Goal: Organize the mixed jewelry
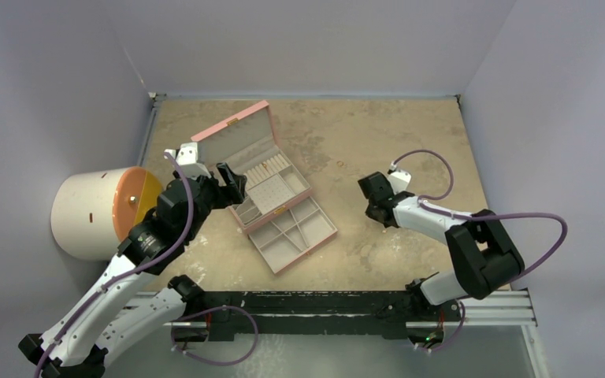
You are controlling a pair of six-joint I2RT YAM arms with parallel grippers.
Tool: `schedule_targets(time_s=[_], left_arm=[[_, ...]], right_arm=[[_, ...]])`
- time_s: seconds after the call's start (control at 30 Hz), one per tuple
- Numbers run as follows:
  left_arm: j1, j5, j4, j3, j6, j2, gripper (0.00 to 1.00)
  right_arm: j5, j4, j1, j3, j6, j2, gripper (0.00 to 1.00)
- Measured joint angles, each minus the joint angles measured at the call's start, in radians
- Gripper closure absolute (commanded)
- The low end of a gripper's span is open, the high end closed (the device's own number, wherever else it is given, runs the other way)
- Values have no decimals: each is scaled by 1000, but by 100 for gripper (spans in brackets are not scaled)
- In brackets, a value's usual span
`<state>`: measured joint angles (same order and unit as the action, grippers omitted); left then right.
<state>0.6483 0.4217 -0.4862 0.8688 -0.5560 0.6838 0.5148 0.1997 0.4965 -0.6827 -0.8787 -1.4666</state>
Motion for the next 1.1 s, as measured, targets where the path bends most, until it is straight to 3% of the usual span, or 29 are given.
schedule_targets(time_s=[0.13, 0.23, 0.67, 1.1], left_arm=[[0, 0, 0, 0, 0, 0, 24], [0, 0, 0, 0, 0, 0, 24], [0, 0, 0, 0, 0, -3, 24], [0, 0, 0, 0, 0, -3, 24]], right_arm=[[1, 8, 7, -2, 0, 0, 92], [3, 14, 10, -5, 1, -2, 100], [-29, 11, 14, -4, 19, 7, 100], [-105, 26, 27, 7, 71, 148, 100]])
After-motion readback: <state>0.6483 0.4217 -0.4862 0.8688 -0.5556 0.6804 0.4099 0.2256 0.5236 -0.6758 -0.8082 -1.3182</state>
